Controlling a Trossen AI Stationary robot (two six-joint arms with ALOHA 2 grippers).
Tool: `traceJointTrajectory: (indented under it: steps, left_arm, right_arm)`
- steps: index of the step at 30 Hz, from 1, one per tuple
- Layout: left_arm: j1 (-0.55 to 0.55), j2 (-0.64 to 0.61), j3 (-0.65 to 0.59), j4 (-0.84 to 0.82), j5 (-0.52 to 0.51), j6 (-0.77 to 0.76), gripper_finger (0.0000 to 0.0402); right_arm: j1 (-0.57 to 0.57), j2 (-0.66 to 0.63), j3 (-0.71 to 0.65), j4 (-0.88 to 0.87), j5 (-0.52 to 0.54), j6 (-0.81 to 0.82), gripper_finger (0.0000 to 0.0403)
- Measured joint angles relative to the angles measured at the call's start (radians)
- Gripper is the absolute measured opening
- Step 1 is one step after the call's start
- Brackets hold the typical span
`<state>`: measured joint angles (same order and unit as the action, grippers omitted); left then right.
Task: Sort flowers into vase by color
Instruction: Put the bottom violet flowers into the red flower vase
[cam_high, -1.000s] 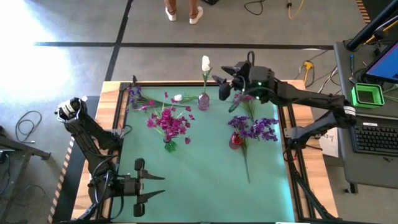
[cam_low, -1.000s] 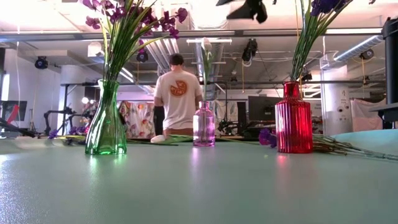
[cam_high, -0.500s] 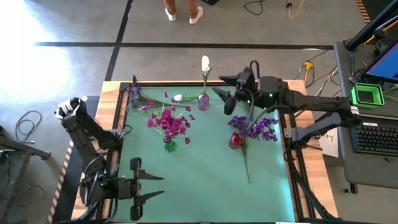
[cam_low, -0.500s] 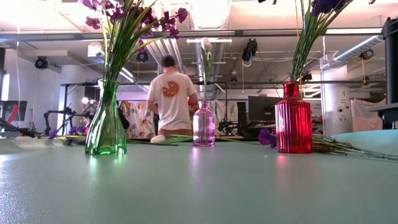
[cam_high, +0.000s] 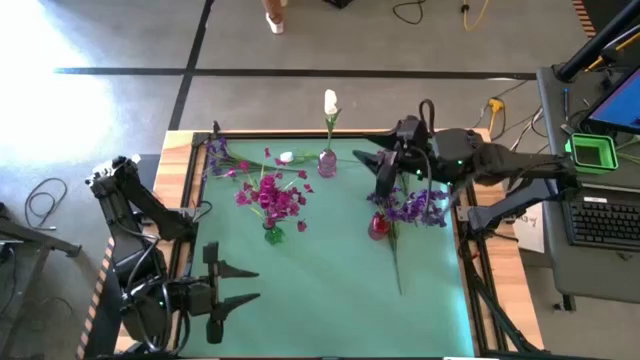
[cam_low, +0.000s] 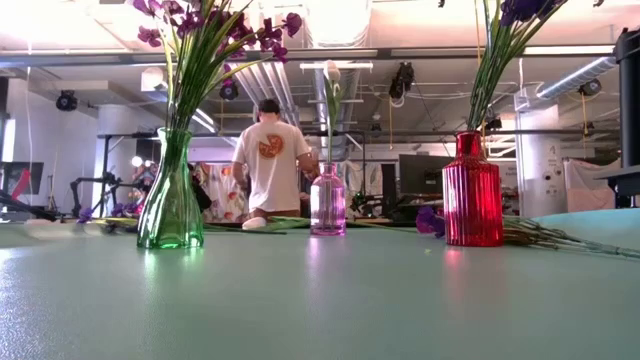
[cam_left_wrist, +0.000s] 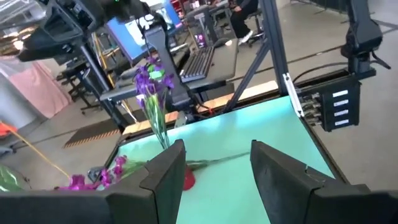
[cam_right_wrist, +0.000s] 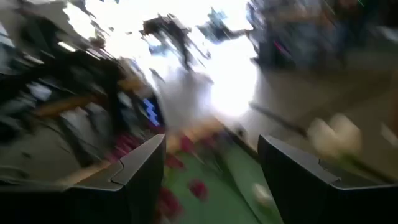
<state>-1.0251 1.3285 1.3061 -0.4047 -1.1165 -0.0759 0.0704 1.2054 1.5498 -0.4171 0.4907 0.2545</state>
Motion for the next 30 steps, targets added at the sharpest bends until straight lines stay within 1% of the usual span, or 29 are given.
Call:
traceJointTrajectory:
  steps: [7,9,12,13,14,17,18,19,21,30]
  left_arm:
    - [-0.001,0.0,-0.038,-0.004,0.002,-0.084,0.0169]
    - [-0.001,0.0,-0.051,-0.004,0.002,-0.106,0.0169]
    - [-0.001,0.0,-0.07,-0.003,0.0,-0.121,0.0169]
    - [-0.001,0.0,-0.075,-0.003,-0.001,-0.123,0.0169]
    - [-0.001,0.0,-0.08,-0.003,-0.001,-0.128,0.0169]
    - [-0.001,0.0,-0.084,-0.001,-0.001,-0.148,0.0169]
    - [-0.001,0.0,-0.084,0.002,-0.001,-0.152,0.0169]
    - [-0.001,0.0,-0.084,0.002,-0.001,-0.152,0.0169]
    - [-0.001,0.0,-0.083,0.003,-0.001,-0.154,0.0169]
    - [-0.001,0.001,-0.084,0.0,-0.001,-0.153,0.0169]
  right_arm:
    - [-0.005,0.051,0.23,-0.668,0.226,0.334,0.0233]
    - [-0.022,0.06,0.287,-0.856,0.247,0.437,0.023]
    - [-0.045,0.067,0.337,-1.12,0.246,0.626,0.0228]
    - [-0.047,0.067,0.339,-1.17,0.244,0.683,0.0228]
    - [-0.049,0.063,0.33,-1.152,0.241,0.698,0.0228]
    - [-0.05,0.014,0.275,-1.116,0.147,0.69,0.0227]
    - [-0.051,0.004,0.267,-1.124,0.142,0.703,0.0226]
    - [-0.051,-0.007,0.257,-1.152,0.148,0.722,0.0226]
    - [-0.051,-0.031,0.214,-1.151,0.172,0.741,0.0224]
    - [-0.051,-0.161,-0.044,-1.155,0.164,0.908,0.0223]
